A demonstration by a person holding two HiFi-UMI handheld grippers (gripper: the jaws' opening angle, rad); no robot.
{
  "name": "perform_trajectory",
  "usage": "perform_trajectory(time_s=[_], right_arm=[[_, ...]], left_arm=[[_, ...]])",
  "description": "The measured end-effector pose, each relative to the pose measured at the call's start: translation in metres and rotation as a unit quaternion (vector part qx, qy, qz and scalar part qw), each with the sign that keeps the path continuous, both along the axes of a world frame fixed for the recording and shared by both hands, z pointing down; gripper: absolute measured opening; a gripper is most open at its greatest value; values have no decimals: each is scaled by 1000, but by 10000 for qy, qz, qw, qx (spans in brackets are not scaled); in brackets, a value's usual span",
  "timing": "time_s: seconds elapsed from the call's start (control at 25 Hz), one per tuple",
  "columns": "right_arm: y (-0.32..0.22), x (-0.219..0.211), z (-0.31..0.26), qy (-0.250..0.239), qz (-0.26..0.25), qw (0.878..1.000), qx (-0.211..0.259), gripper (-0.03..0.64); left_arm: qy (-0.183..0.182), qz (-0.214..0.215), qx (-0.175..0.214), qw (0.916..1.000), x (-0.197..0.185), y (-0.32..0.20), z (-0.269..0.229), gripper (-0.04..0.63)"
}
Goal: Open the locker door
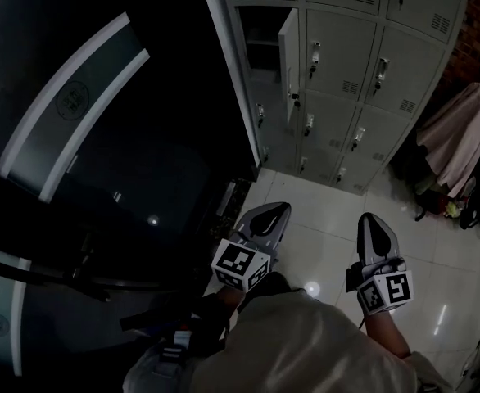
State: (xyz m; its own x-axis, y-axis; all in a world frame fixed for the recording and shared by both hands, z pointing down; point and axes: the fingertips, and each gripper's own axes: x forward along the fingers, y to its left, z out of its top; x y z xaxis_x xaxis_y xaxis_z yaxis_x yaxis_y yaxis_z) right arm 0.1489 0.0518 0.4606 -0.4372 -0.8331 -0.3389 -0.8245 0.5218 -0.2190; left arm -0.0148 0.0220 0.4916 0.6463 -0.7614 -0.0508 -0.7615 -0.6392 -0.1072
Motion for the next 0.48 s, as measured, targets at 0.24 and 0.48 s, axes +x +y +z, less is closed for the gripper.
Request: perform_trajectory(time_s=[0.24, 0.48], right_arm=[[21, 2, -30, -116, 130, 9997, 198, 2], [32, -6, -55, 27, 260, 9977, 631, 2]], left_arm=[[5, 59, 134, 9999, 3, 13, -28, 61], [20, -35, 243, 9997, -9, 17, -36, 61]])
